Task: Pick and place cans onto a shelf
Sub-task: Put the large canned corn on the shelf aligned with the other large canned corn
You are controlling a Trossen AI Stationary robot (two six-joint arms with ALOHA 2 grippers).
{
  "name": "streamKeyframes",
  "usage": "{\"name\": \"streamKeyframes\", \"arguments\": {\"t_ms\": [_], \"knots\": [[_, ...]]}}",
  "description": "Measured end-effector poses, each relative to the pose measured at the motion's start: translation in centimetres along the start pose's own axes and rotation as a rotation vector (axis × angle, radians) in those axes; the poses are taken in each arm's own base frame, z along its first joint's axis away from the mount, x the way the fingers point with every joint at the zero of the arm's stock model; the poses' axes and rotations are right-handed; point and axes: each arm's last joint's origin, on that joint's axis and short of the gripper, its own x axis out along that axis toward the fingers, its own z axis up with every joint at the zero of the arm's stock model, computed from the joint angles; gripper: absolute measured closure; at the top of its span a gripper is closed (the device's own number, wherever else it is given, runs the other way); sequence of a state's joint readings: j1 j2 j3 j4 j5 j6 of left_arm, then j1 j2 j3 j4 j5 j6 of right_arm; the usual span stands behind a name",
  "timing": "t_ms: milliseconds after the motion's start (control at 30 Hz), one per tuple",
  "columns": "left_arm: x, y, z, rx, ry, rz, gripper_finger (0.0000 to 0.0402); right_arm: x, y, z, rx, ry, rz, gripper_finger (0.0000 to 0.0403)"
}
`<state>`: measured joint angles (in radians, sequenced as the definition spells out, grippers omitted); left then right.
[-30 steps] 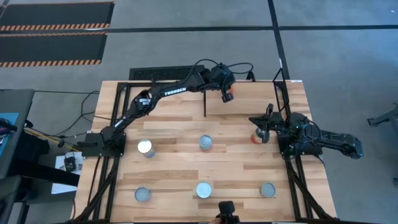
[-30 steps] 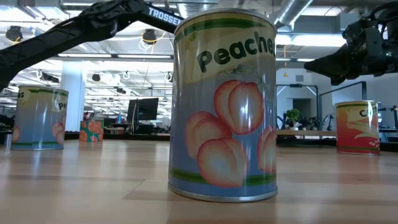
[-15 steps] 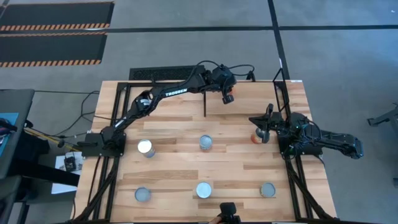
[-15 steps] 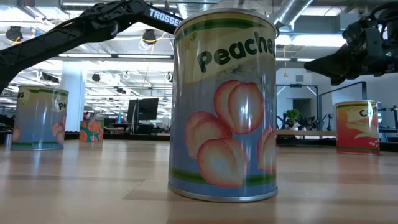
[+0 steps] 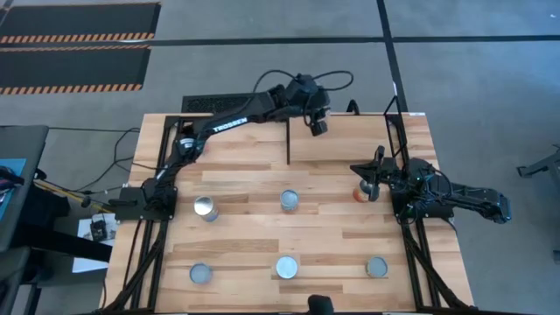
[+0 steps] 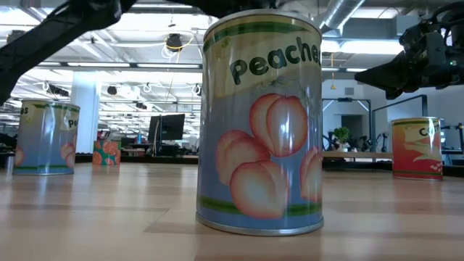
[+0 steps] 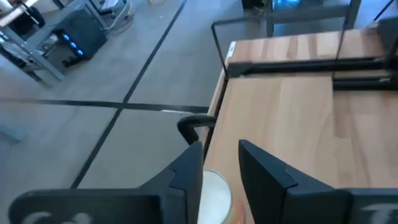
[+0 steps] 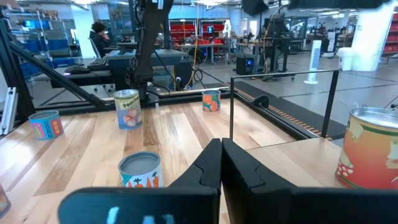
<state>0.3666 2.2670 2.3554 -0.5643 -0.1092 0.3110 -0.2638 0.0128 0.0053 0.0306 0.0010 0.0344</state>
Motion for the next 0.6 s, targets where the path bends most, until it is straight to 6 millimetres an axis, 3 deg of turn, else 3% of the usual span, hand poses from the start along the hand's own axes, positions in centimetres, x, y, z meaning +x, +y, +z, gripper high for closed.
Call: {"name": "streamKeyframes", "arguments": {"t_ms": [200, 500, 600], "knots": [[-1.7, 0.3, 1.3, -0.018, -0.075, -0.067, 0.0394, 0.0, 0.0, 0.0, 0.000, 0.000, 0.000, 0.0372], [0.3, -1.3, -0.7, -0.056, -0.108, -0.084, 0.0400, 0.0, 0.0, 0.0, 0.000, 0.000, 0.000, 0.0372], [0.1, -2.1, -1.4, -0.063, -0.143, -0.084, 0.0401, 0.0, 0.0, 0.0, 0.000, -0.001, 0.000, 0.0372]]}}
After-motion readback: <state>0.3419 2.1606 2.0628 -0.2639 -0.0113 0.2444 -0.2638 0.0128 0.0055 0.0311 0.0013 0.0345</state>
